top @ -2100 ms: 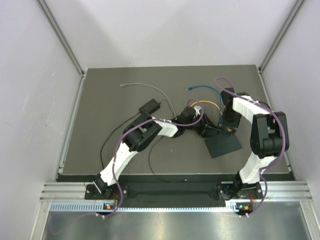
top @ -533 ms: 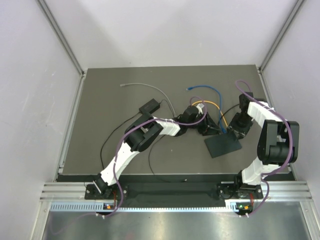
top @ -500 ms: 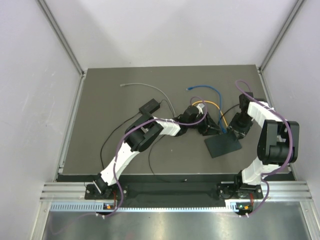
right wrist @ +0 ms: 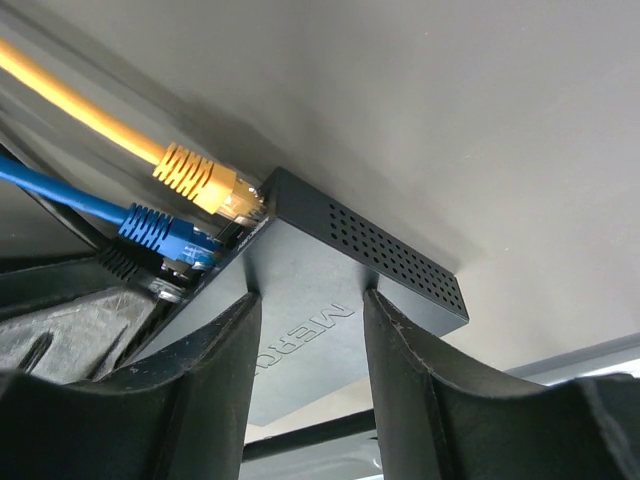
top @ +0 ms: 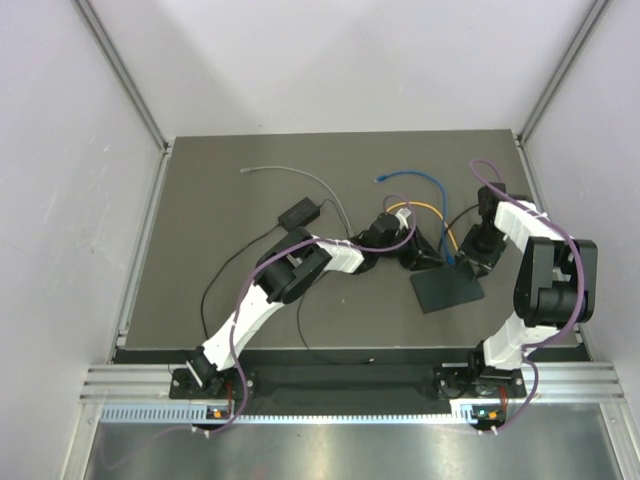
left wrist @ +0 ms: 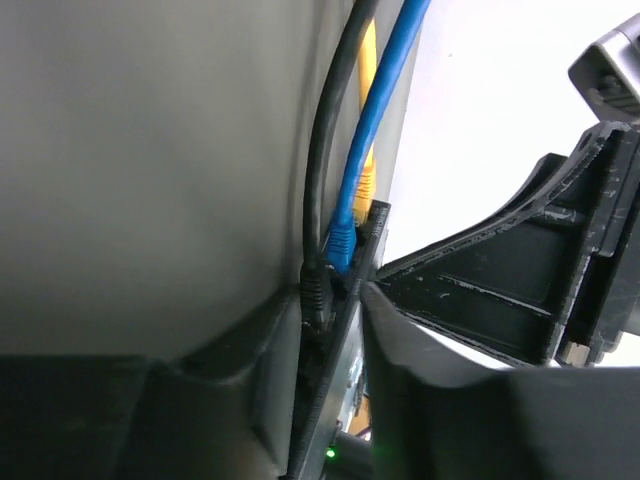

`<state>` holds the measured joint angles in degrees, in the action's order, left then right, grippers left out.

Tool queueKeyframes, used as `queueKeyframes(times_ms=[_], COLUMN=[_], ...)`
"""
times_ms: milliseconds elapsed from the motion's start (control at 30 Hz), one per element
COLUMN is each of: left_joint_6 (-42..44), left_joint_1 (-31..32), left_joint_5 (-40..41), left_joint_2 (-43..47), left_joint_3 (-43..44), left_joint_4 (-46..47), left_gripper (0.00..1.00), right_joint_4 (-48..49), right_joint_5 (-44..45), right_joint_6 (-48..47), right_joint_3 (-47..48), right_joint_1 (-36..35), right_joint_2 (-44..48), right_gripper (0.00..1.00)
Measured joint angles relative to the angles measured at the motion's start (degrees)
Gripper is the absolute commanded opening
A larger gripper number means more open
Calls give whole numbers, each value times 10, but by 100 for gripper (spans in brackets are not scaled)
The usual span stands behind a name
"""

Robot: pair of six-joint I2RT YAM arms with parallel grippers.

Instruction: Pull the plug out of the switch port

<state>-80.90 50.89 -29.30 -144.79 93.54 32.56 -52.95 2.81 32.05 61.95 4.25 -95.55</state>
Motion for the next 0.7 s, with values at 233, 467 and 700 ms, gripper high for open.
queueKeyframes(times_ms=[233,467,700], left_joint_6=[12,41,58], left_joint_1=[0,1,3], left_joint_5=[-1,-5,5], left_joint_2=[-8,-5,-2], left_joint_3=[12,30,30], left_joint_4=[-15,-50,-70], left_gripper=[40,35,31], right_joint_4=[1,-1,-1], right_joint_5=[4,4,5], right_joint_6=[-4,-10,-16], right_joint_3=[1,5,5], right_joint_1=[0,0,0], right_joint_2=[-1,-5,-5], right_gripper=[46,46,47])
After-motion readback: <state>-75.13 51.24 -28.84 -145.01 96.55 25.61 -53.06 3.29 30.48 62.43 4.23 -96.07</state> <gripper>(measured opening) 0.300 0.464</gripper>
